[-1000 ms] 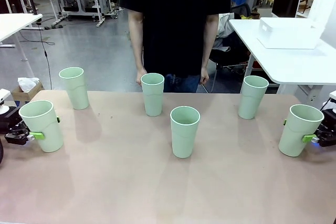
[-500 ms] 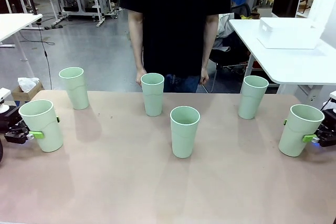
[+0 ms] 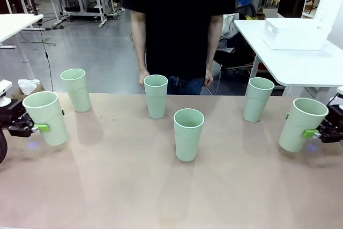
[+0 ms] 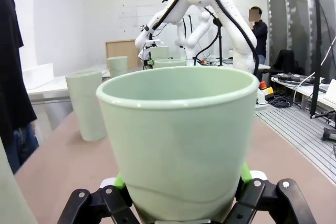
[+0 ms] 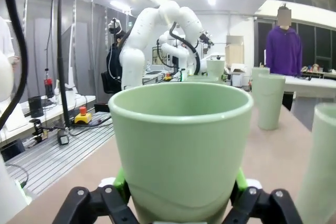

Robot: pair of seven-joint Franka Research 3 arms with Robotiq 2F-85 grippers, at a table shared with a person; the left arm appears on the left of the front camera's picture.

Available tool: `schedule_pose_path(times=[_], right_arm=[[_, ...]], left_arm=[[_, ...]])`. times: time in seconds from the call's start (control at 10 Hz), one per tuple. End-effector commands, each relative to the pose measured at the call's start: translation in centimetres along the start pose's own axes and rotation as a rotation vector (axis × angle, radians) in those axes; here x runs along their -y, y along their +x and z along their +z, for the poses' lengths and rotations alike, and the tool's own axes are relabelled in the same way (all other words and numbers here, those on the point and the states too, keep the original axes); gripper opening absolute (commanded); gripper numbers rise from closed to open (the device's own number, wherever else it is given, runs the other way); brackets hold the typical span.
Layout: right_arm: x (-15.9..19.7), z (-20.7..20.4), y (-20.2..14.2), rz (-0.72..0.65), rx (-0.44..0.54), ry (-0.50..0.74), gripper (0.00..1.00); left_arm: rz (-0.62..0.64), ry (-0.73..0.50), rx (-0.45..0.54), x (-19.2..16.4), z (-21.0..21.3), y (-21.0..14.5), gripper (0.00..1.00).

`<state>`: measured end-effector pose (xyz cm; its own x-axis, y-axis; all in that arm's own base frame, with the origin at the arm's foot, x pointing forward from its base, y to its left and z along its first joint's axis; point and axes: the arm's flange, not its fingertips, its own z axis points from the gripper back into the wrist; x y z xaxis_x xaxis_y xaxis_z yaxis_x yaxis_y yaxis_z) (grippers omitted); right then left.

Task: Stack the cups and store them in the basket.
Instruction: Pick up two Reusable plastic cups , one in each hand.

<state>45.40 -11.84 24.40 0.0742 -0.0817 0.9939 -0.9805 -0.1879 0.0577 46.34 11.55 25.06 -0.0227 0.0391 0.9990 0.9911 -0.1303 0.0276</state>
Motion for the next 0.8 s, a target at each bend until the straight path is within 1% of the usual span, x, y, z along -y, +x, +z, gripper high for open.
schedule_pose_path(times=[0.0,0.3,0.4,0.7], right_arm=[[-1.2,-4.9,2.8,0.048,-0.011,-0.071,0.87],[-1.4,-10.2,4.8,0.097,0.013,-0.173,0.87],[-1.5,-11.2,5.5,0.12,0.018,-0.212,0.87],[-1.2,-12.5,8.0,0.118,-0.014,-0.246,0.87]], left_arm=[[-0.059,0.049,-0.031,1.4,-3.5,3.2,0.85],[-0.087,0.087,-0.04,1.6,-7.3,6.4,0.85],[-0.103,0.116,-0.04,1.6,-8.4,7.3,0.85],[-0.142,0.127,-0.026,1.6,-10.3,9.4,0.85]])
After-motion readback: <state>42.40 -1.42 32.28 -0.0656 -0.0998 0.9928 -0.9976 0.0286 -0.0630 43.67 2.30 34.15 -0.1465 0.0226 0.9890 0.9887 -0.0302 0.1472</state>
